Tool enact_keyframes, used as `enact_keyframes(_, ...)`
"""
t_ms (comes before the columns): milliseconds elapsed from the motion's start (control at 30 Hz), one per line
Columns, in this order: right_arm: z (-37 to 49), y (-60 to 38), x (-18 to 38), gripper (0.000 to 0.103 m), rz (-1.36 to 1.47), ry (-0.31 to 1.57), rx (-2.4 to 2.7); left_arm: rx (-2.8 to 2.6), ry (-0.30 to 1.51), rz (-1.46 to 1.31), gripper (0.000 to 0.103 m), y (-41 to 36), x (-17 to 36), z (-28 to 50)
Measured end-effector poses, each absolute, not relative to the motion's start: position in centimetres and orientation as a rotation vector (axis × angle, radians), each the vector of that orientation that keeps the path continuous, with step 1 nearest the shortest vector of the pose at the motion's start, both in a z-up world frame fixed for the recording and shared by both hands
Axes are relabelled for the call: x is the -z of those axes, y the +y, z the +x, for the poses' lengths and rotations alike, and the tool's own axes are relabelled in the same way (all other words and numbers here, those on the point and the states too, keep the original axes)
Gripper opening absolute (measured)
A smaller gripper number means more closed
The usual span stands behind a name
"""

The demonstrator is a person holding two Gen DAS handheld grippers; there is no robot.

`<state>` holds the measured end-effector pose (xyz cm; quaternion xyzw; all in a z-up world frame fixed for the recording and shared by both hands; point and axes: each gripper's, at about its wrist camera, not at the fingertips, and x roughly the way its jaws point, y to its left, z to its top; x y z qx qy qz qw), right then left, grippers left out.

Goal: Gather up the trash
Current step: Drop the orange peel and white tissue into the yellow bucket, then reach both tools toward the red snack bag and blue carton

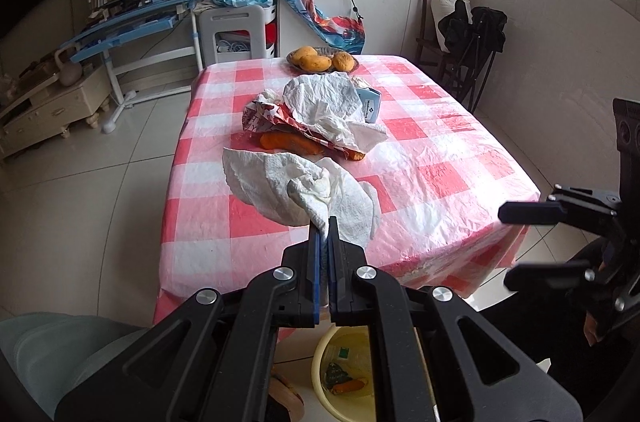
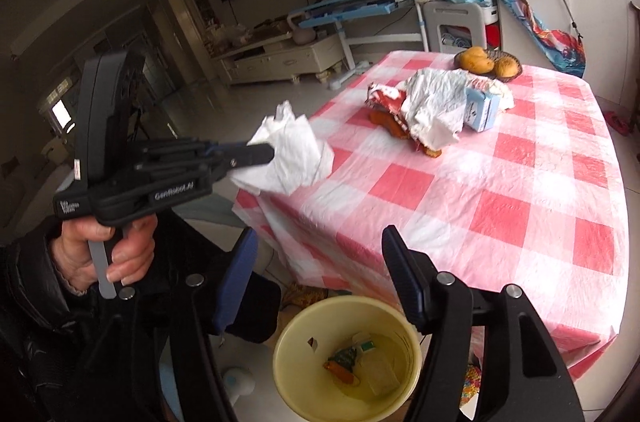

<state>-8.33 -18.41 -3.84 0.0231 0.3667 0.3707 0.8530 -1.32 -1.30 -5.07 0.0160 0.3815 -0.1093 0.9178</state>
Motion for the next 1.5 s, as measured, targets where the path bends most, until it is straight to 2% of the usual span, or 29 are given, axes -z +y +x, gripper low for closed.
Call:
enact_keyframes(233,-7.3,-20.7,2.8,0.066,0.179,0.699,-0.711,0.309,0.838,-0.006,0.003,-1.9,6.1,-2.6)
enact_keyframes(533,-7.6,-21.0,2.6,0.071,0.184,0.674,-0.706,0.434,0.963,0.048,0.004,-4.1,8.6,-5.1)
enact_keyframes(600,-7.7,-21.2,2.6,0.071,0.189,0.669,-0.705,0.458,0.99,0.074,0.009,-4.7,9.1,-5.7)
enact_keyframes(733,-8.0,-21.5,2.6,0.071,0.196,0.661,-0.7,0.434,0.966,0.093,0.038,-4.7,8.8,-6.3)
enact_keyframes(900,-8.1,-21.4,2.6,0.071,0.183,0.665,-0.696,0.385,0.932,0.023,0.047,-3.2,8.0,-6.0)
enact_keyframes(1067,-8.2,-21.1,2.7,0.071,0.163,0.673,-0.689,0.321,0.863,-0.025,0.065,-1.8,7.1,-5.8)
enact_keyframes(1233,-8.2,-20.7,2.9,0.071,0.141,0.685,-0.688,0.255,0.818,-0.079,0.073,-0.3,6.5,-5.4)
enact_keyframes(1500,-8.0,-20.2,3.1,0.072,0.124,0.699,-0.692,0.207,0.802,-0.136,0.074,1.0,6.6,-4.9)
